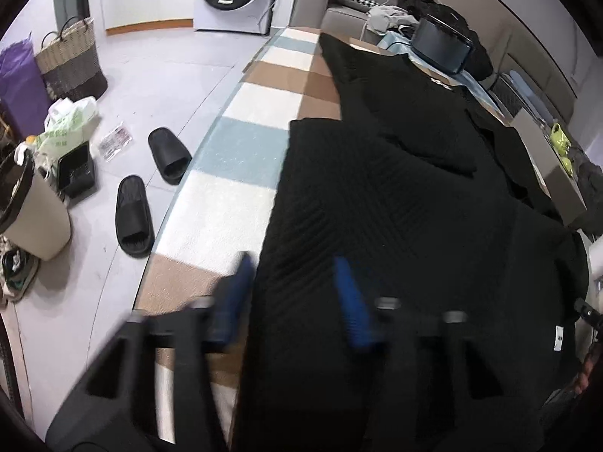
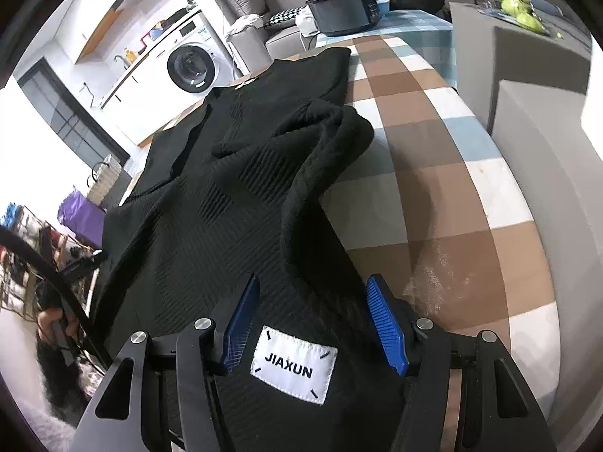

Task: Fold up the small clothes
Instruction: 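Grasp the labelled hem with the right gripper while the left gripper grasps the hem, then lift the hem with both grippers and fold it toward the collar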

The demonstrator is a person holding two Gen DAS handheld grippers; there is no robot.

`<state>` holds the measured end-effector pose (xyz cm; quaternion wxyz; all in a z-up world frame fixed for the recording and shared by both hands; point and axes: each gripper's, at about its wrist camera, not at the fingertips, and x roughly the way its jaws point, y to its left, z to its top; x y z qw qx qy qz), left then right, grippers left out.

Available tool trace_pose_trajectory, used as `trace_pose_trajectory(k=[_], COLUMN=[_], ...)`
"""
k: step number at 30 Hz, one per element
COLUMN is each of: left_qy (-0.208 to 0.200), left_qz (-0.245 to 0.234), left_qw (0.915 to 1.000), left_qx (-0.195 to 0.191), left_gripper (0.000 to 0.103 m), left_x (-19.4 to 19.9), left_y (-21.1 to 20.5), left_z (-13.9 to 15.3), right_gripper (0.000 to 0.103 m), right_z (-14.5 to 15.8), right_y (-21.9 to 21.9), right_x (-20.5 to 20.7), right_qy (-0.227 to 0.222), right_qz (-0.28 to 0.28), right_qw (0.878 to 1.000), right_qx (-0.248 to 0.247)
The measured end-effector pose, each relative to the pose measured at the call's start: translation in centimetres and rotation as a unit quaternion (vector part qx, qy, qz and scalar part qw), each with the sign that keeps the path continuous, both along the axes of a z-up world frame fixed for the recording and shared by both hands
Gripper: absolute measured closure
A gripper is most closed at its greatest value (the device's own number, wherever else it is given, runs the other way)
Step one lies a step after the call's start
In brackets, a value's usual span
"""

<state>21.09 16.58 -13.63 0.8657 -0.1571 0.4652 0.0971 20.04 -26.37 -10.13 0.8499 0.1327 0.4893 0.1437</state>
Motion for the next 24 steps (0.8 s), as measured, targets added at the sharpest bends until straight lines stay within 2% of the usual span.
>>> trace_pose_trajectory(k=[1,3,4,6,8,9,12,15,19,24], left_qy=[-0.003,-0.022,-0.034,-0.058,-0.078,-0.089,-0.119,-0.140,-0.166,-0.194], left_qz=[0.001,0.001,0.001,0.002,0.001,0.001,0.003,0.002,-0.002,0.010], left_qw=[1.0000,0.9998,0.9994,0.9983,0.9969,0.9961,0.9928,0.9901,0.9861,0.9809], left_qx=[0.002,-0.003,-0.006,-0.003,0.000,0.001,0.000,-0.006,-0.011,-0.011], left_gripper=[0.088,0.098,0.098,0.100,0.100,0.100,0.100,0.100,0.100,0.103], left_x=[0.0,-0.1,-0.4,-1.0,-1.9,-2.3,-3.6,-5.0,-7.3,-12.1], left_y=[0.0,0.2,0.3,0.4,0.4,0.4,0.3,0.1,-0.2,-0.1], left_z=[0.1,0.5,0.8,1.8,2.9,3.4,5.1,6.7,8.4,10.1], right_gripper=[0.045,0.058,0.064,0.086,0.098,0.098,0.098,0.098,0.099,0.099], right_z=[-0.2,-0.4,-0.4,-0.5,0.0,0.4,2.0,3.0,4.0,4.8], right_y=[0.2,0.8,0.8,0.6,-0.1,-0.6,-3.3,-4.5,-4.7,-5.3], right_x=[0.2,0.7,0.9,1.2,1.4,1.4,0.8,0.0,-1.5,-4.2], right_qy=[0.002,0.008,0.006,0.006,-0.009,-0.019,-0.067,-0.104,-0.142,-0.174], right_qz=[0.002,0.004,0.006,0.004,-0.004,-0.011,-0.044,-0.044,-0.013,0.007], right_qw=[1.000,1.000,1.000,1.000,1.000,1.000,0.994,0.986,0.979,0.973], right_qx=[-0.003,-0.018,-0.022,-0.028,-0.022,-0.012,0.069,0.124,0.142,0.152])
